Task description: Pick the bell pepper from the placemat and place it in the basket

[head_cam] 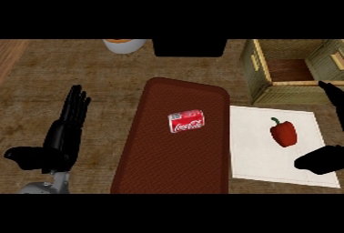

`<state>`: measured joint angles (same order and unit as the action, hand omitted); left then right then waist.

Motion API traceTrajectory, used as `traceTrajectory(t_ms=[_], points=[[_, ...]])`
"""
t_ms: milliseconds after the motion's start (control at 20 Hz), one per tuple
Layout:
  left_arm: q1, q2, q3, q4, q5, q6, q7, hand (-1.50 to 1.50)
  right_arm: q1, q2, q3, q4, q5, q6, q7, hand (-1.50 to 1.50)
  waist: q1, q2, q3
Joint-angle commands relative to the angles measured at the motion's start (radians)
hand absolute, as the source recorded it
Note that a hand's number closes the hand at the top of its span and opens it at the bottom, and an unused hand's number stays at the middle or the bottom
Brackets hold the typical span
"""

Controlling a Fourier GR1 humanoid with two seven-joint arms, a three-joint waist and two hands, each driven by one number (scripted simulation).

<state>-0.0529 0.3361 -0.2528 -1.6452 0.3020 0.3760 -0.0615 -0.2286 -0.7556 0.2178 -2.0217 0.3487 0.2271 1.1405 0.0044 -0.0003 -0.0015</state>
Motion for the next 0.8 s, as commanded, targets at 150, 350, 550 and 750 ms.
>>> traceTrajectory(t_ms=[150,350,550,750], points=[[0.024,-0.048,-0.017,-0.006,-0.047,0.012,0.007,0.00,0.081,0.090,0.032,-0.005,0.103,-0.001,0.080,-1.50,-0.008,-0.001,0.001],[-0.030,-0.072,0.003,0.029,-0.074,0.001,0.016,0.00,0.080,0.157,0.015,0.146,0.182,-0.039,-0.079,-1.50,-0.006,0.001,0.002],[0.028,-0.061,0.043,-0.017,-0.069,-0.049,0.013,0.00,0.049,0.204,-0.018,0.189,0.223,0.005,-0.099,-1.50,-0.002,0.000,0.001],[0.012,-0.096,0.049,0.017,-0.089,-0.047,-0.002,0.00,0.034,0.290,0.062,0.194,0.352,-0.016,-0.031,-1.50,-0.002,0.001,0.001]])
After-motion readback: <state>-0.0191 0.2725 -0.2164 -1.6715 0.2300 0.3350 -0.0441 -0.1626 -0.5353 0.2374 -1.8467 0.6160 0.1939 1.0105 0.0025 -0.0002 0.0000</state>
